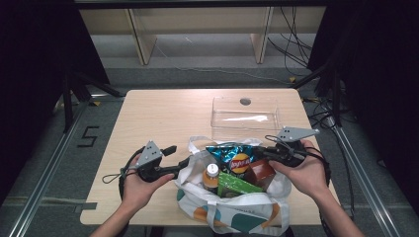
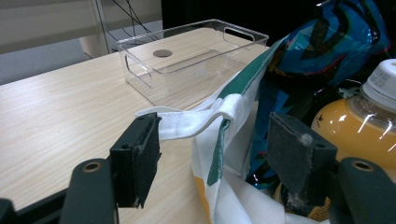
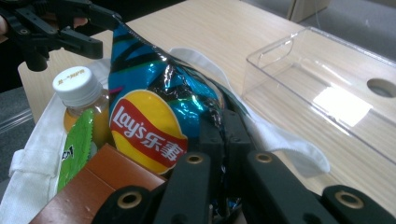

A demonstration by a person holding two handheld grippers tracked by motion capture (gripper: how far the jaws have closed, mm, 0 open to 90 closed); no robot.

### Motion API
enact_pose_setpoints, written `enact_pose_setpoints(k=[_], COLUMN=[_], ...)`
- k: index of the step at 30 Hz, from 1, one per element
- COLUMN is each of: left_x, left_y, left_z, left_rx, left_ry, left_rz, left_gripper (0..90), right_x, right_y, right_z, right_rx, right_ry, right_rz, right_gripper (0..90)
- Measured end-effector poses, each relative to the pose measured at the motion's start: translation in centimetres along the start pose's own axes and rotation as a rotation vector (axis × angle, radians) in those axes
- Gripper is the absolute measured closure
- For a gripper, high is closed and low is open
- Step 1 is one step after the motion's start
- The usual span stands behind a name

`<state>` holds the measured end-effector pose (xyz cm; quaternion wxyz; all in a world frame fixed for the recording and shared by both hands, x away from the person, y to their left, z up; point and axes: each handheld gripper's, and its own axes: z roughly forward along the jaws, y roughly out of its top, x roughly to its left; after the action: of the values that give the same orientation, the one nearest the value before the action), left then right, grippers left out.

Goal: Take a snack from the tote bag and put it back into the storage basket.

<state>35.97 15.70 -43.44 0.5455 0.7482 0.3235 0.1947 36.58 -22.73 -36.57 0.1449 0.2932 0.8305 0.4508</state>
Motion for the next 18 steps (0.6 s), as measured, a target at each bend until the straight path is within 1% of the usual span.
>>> enact_pose_setpoints(k=[1,2,3,4,5,8,9,10,11,12,13,14,15,16,17,18], left_x=[0.0,0.0,0.0,0.0,0.0,0.0,0.0,0.0,0.0,0.0,0.0,0.1,0.1,0.1,0.1,0.1], left_y=[0.0,0.0,0.0,0.0,0.0,-0.1,-0.1,-0.1,-0.1,-0.1,-0.1,-0.1,-0.1,-0.1,-0.1,-0.1], left_z=[0.0,0.0,0.0,-0.1,-0.1,-0.1,-0.1,-0.1,-0.1,-0.1,-0.1,-0.1,-0.1,-0.1,-0.1,-0.1], left_rx=[0.001,0.002,0.003,0.012,0.013,0.016,0.017,0.016,0.016,0.016,0.016,0.015,0.015,0.015,0.015,0.017], left_ry=[-0.001,-0.001,-0.001,0.007,0.007,0.008,0.009,0.01,0.011,0.011,0.012,0.012,0.013,0.013,0.013,0.012], left_rz=[0.001,0.001,0.0,0.003,0.004,0.007,0.006,0.006,0.005,0.004,0.003,0.003,0.003,0.003,0.004,0.004], left_gripper=[34.4,34.4,34.4,34.4,34.4,34.4,34.4,34.4,34.4,34.5,34.4,34.5,34.4,34.4,34.4,34.4], right_x=[0.1,0.3,0.4,0.3,0.5,0.4,0.4,0.5,0.6,0.4,0.5,0.5,0.7,0.6,0.9,0.9], right_y=[0.1,0.2,0.3,0.4,0.5,0.6,0.7,0.7,0.7,0.8,0.8,0.8,0.9,1.0,1.0,1.0], right_z=[-0.1,-0.2,-0.4,-0.5,-0.6,-0.8,-0.9,-0.9,-1.0,-0.9,-0.9,-1.0,-1.0,-1.1,-1.2,-1.2], right_rx=[-0.006,-0.027,-0.031,-0.033,-0.053,-0.061,-0.059,-0.07,-0.063,-0.091,-0.106,-0.098,-0.109,-0.11,-0.101,-0.112], right_ry=[-0.001,0.001,0.008,0.005,-0.002,0.006,0.005,0.001,0.005,-0.004,-0.013,-0.014,-0.01,-0.007,-0.008,-0.007], right_rz=[0.001,0.005,0.01,-0.017,-0.019,-0.027,-0.025,-0.01,-0.007,-0.032,-0.036,-0.036,-0.021,-0.043,-0.011,-0.007], right_gripper=[90.0,90.0,90.0,90.0,90.0,90.0,90.0,90.0,90.0,90.0,90.0,90.0,90.0,90.0,90.0,90.0])
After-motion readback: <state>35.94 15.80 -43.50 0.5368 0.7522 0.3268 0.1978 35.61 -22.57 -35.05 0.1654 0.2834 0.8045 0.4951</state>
